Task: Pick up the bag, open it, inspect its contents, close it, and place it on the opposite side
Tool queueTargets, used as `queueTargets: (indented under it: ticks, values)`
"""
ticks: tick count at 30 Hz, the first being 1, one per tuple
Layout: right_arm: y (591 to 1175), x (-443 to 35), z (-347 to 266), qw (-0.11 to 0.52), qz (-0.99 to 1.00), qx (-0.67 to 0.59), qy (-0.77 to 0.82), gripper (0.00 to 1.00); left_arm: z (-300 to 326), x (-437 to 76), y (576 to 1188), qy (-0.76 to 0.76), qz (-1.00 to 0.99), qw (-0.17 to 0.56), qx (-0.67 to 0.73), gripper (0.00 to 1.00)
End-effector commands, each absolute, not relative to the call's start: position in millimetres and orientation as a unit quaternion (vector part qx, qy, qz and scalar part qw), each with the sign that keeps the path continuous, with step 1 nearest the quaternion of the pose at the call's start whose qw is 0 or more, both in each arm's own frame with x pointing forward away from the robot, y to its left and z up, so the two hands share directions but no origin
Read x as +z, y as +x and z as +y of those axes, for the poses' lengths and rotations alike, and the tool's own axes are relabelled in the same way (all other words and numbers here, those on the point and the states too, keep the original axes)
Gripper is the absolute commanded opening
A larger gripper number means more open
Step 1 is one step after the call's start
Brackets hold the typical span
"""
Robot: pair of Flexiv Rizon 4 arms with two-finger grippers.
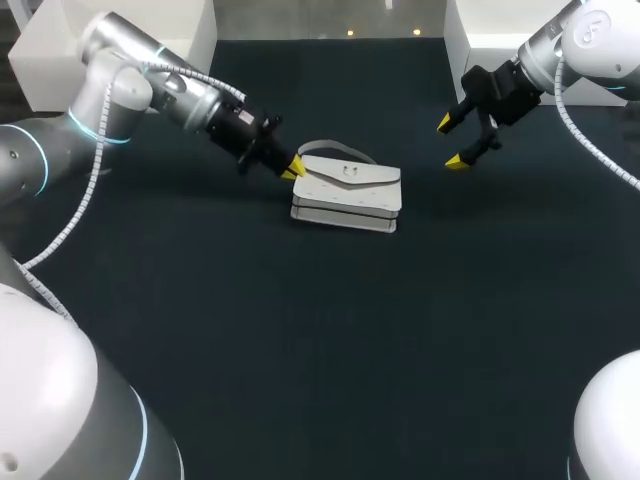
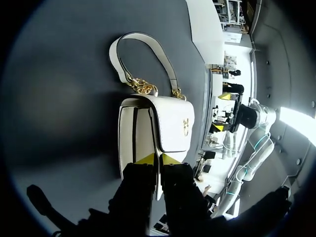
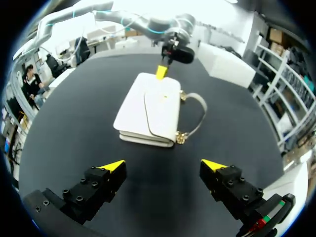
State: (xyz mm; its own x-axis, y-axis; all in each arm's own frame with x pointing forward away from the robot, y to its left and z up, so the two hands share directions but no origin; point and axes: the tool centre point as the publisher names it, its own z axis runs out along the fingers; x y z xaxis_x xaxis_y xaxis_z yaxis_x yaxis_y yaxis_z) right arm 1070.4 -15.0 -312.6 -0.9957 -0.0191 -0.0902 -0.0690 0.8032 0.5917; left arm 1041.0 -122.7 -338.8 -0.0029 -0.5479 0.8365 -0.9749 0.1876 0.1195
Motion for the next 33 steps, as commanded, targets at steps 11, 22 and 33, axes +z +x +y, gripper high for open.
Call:
queueTargets:
  ticks: [11, 22, 33]
  values:
    - [1071.4, -312.6, -15.4, 0.039, 0.948, 0.314, -0.024, 1.0, -131.6, -345.9, 1047.6, 0.633, -0.608, 0.326, 0.351, 0.0]
    - [1071.4, -312.6, -15.4, 0.039, 0.948, 0.314, -0.024, 1.0, -140.1, -347.4, 1060.0, 0.626, -0.616, 0.33, 0.346, 0.0]
    - [1071.4, -312.6, -15.4, 0.039, 0.948, 0.314, -0.024, 1.0, -141.3, -352.8, 1073.8, 0.599, -0.629, 0.365, 0.335, 0.0]
